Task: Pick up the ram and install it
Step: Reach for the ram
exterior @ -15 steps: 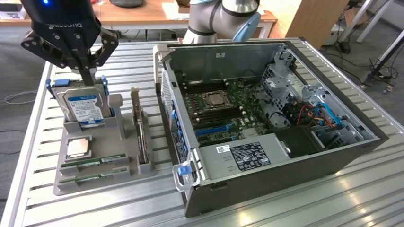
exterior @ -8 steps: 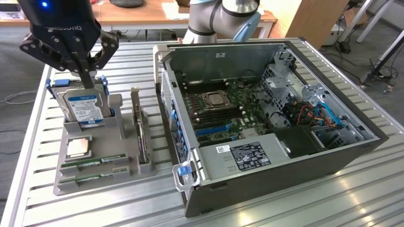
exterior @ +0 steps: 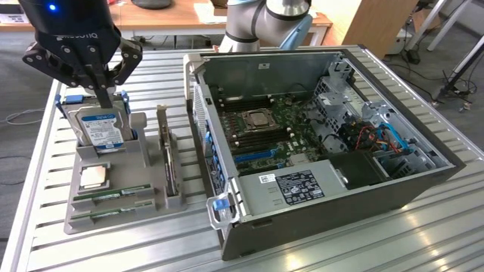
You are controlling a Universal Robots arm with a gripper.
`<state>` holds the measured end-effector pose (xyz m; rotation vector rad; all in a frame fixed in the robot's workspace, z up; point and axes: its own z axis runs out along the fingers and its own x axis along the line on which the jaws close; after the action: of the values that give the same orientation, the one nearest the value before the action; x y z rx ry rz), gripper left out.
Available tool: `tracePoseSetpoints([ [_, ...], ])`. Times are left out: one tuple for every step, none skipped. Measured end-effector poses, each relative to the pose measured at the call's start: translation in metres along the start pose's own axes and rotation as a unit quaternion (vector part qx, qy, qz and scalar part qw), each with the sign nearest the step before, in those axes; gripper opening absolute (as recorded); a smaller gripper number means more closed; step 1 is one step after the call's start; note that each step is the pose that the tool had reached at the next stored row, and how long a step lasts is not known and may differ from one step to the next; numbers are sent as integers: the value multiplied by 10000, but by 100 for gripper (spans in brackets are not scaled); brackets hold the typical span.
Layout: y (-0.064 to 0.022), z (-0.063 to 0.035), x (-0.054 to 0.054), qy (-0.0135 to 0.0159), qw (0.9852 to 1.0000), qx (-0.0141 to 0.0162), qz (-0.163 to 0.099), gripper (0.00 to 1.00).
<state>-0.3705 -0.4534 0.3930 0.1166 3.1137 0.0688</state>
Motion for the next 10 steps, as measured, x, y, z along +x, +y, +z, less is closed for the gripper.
tracePoseSetpoints([
  [0,0,0,0,10000,0,0,11],
  [0,0,0,0,10000,0,0,11],
  [-2,0,0,0,10000,0,0,11],
  [-6,0,0,0,10000,0,0,11],
  [-11,0,-2,0,10000,0,-1,11],
  [-16,-1,-2,0,10000,0,0,11],
  [-22,-1,-2,0,10000,0,0,11],
  [-29,-1,-2,0,10000,0,0,11],
  [-37,-1,-3,0,10000,0,0,11],
  [-44,-2,-4,0,10000,0,0,11],
])
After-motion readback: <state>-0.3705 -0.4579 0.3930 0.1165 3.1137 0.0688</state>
